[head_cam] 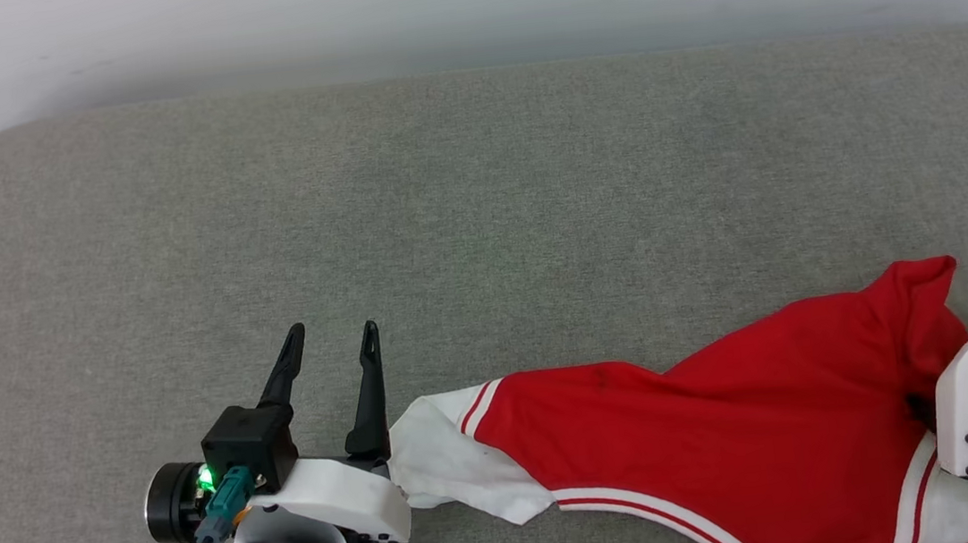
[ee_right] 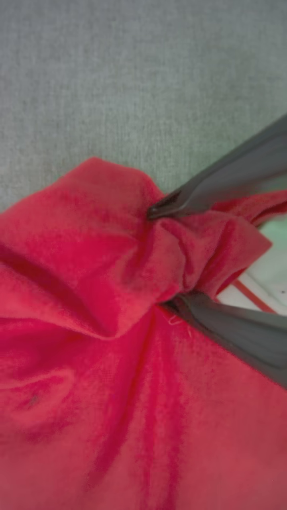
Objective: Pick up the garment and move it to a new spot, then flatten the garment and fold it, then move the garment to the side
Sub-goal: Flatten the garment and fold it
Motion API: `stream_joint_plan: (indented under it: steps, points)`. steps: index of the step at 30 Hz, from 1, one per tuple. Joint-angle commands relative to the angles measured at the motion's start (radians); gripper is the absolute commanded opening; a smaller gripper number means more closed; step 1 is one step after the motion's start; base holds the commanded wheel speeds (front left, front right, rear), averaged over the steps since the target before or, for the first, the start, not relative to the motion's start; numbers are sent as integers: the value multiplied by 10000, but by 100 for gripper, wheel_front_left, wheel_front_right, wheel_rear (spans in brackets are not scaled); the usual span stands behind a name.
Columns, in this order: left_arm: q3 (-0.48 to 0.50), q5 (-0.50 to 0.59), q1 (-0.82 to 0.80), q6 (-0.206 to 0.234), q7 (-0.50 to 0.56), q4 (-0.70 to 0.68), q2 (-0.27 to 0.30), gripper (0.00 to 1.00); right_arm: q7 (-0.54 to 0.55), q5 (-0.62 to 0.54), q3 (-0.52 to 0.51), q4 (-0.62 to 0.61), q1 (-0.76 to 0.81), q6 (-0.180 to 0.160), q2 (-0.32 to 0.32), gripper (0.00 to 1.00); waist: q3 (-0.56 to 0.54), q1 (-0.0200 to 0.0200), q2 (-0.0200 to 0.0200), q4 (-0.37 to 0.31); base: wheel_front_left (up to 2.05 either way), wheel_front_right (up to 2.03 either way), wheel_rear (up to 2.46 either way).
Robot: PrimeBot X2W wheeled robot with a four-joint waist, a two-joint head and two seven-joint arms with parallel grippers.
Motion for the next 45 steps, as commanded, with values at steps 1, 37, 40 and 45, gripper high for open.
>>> stream_joint_plan:
  steps: [1,37,40,45]
  points:
    - [6,41,-120,-10,-46,54,-13,100,198,14,222,351,83,-14,95,0,52,0,0,89,0,0,0]
    - [-27,37,98,-164,-294,733,-329,100,-4886,1157,2360,550,-944,-11,-527,100,-674,0,0,249,0,0,0]
    - [-43,33,139,-139,-282,652,-271,100,-3453,1272,2035,-71,-423,-11,-641,100,-714,0,0,165,0,0,0]
    - [-85,66,48,-113,-245,543,-290,100,-1802,1420,1856,-891,50,-9,-651,100,-544,0,0,146,0,0,0]
